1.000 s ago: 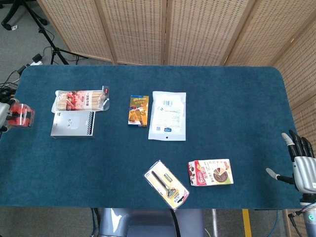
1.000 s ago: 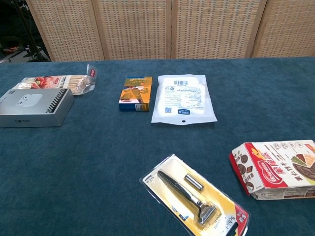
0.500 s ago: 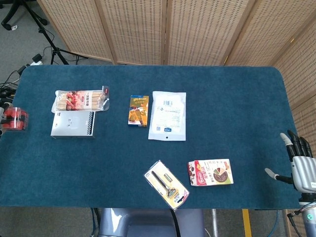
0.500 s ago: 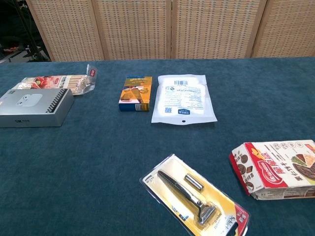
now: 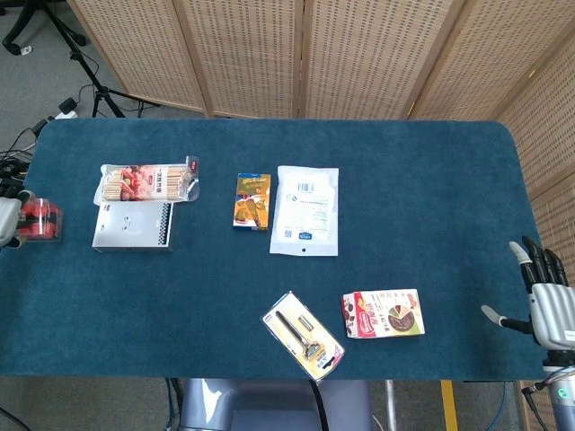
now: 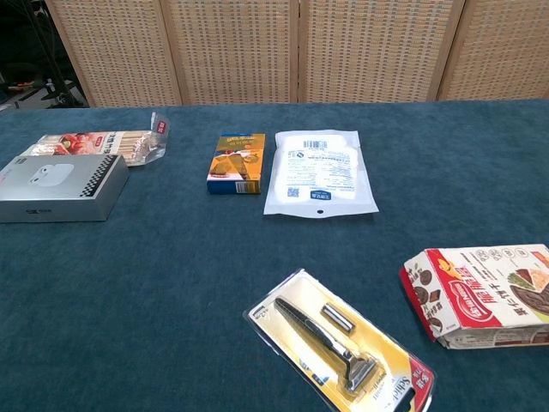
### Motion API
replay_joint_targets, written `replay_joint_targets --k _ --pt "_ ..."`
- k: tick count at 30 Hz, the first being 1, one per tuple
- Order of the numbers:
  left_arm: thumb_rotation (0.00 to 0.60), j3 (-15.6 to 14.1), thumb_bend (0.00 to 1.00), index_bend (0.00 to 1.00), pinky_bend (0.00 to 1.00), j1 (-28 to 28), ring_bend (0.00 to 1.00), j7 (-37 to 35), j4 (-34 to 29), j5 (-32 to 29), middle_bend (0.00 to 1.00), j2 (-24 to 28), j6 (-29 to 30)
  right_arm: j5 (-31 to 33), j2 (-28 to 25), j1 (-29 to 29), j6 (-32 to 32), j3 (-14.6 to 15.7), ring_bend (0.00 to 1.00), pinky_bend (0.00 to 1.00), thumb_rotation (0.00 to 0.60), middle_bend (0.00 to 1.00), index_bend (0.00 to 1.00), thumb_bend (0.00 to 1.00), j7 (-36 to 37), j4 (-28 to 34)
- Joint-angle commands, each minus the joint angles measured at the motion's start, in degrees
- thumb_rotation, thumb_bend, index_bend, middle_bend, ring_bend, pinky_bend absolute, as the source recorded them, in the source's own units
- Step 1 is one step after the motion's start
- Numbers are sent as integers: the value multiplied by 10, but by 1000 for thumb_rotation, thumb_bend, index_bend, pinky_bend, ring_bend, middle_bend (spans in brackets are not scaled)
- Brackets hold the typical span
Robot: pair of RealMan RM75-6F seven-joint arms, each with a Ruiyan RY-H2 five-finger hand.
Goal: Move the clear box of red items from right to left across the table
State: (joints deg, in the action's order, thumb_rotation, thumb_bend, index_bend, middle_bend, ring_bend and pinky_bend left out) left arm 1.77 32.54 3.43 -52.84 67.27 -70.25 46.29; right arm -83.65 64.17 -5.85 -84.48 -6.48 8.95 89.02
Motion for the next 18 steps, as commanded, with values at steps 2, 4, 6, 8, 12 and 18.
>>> replay_joint_targets --k 2,4,6,8,12,18 --pt "600 5 312 523 307 1 218 5 4 2 167 -6 -6 0 0 0 0 0 0 0 600 0 0 28 1 0" --pt "600 6 298 482 307 1 188 6 4 2 138 -6 -9 0 0 0 -1 -1 0 0 600 0 0 28 2 -1" --pt "600 7 278 432 295 1 150 7 2 1 101 -4 -15 0 0 0 -1 -1 0 0 600 0 0 28 2 -1" --pt "600 8 263 390 261 1 112 10 0 0 63 -3 -18 0 0 0 0 -1 0 0 600 0 0 28 3 -1" --pt "600 13 252 345 203 -1 60 15 2 -1 11 -5 -18 -1 0 0 -1 -2 0 0 600 0 0 28 3 0" --pt "600 20 247 307 129 -3 0 26 10 -9 0 -12 -20 -1 1 -2 0 -2 0 0 600 0 0 28 1 1"
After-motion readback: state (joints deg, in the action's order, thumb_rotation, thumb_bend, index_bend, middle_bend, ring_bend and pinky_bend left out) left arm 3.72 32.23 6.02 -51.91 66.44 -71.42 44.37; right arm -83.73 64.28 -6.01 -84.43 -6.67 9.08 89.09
